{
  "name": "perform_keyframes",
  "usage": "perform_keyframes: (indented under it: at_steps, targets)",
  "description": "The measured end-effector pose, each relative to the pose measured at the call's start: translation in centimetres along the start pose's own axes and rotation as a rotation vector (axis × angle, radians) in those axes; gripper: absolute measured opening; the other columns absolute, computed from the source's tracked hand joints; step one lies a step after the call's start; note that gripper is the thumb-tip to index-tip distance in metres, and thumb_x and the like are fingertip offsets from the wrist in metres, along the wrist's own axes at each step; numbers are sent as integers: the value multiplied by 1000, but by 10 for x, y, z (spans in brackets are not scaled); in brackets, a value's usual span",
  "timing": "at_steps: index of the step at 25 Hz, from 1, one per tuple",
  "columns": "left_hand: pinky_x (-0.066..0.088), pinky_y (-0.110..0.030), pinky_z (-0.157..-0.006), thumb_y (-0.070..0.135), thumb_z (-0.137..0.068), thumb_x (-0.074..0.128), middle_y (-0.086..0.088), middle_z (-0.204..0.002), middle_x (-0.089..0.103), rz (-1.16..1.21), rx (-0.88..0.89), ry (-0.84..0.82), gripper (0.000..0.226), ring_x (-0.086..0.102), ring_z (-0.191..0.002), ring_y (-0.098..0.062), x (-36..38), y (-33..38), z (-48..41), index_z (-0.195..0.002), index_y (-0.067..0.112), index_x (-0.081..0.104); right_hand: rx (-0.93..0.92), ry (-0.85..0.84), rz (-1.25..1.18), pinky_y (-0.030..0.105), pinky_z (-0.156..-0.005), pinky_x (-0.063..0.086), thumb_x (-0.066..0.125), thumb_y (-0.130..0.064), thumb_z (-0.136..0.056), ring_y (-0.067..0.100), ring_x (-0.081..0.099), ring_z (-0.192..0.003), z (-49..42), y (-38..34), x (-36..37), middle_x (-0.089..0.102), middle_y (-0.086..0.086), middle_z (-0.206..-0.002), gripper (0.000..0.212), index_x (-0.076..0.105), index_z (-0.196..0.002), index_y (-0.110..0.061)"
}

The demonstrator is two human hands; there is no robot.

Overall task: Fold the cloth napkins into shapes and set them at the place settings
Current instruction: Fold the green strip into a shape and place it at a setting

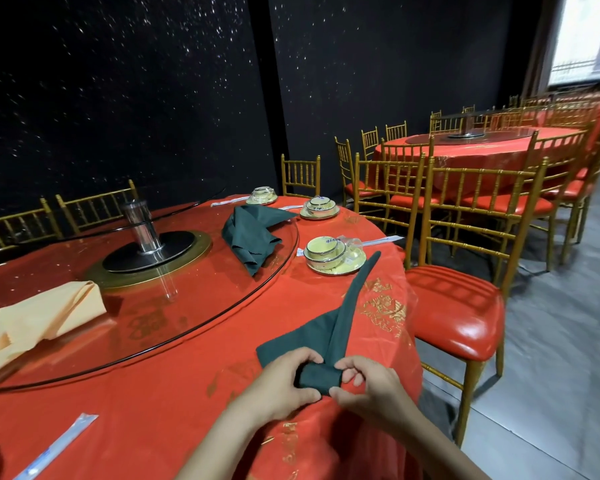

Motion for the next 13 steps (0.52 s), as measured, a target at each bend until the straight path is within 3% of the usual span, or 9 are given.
perform_keyframes:
  at_steps: [1, 3, 5, 7, 10, 13]
  targets:
    - [42, -22, -89, 23, -75, 72, 12, -106, 60, -26, 2, -5, 38, 55, -98, -6, 1, 1, 2, -109, 30, 57, 7, -32, 7, 20, -80, 39, 45, -68, -48, -5, 49, -84, -1, 0, -3, 51, -38, -92, 36, 48, -79, -48]
    - [48, -25, -78, 29, -70, 70, 11, -95, 64, -12, -3, -14, 33, 60, -84, -8, 3, 4, 5, -101, 33, 60, -19, -98, 40, 22, -80, 38, 41, -68, -51, 1, 51, -80, 3, 0, -11, 59, -15, -81, 41, 55, -79, -42]
    - [47, -27, -62, 36, -64, 68, 10, -79, 63, 50, -20, -82, 26, 57, -63, -10, 5, 11, 6, -89, 34, 63, -68, -134, 33, 23, -80, 39, 41, -68, -57, 5, 53, -82, 12, 1, -20, 62, -6, -83, 49, 63, -83, -33]
    - [42, -26, -58, 39, -61, 66, 10, -73, 58, 83, -23, -157, 25, 51, -59, -8, 5, 16, 3, -84, 28, 66, -97, -129, 12, 19, -77, 39, 41, -69, -62, 6, 54, -83, 18, 5, -26, 64, -1, -83, 56, 67, -85, -25]
    - [40, -23, -63, 46, -57, 62, 8, -77, 55, 14, -13, -183, 28, 49, -67, -6, 1, 20, -10, -77, 27, 69, -151, -82, 8, 26, -84, 42, 47, -76, -66, 4, 55, -88, 20, 9, -29, 61, -12, -93, 45, 58, -95, -44]
    - [34, -24, -55, 38, -65, 63, 9, -63, 48, 29, -93, -254, 17, 40, -56, -8, 0, 24, -21, -70, 22, 64, -182, -73, 0, 36, -88, 43, 58, -60, -70, 2, 53, -90, 20, 10, -30, 55, -21, -95, 32, 47, -99, -59]
Point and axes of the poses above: each hand's wrist, its own z-axis away from the middle knuckle, its own x-axis out of the palm, y = z × x, the point moved 2 cm from there along -z, towards the middle knuckle
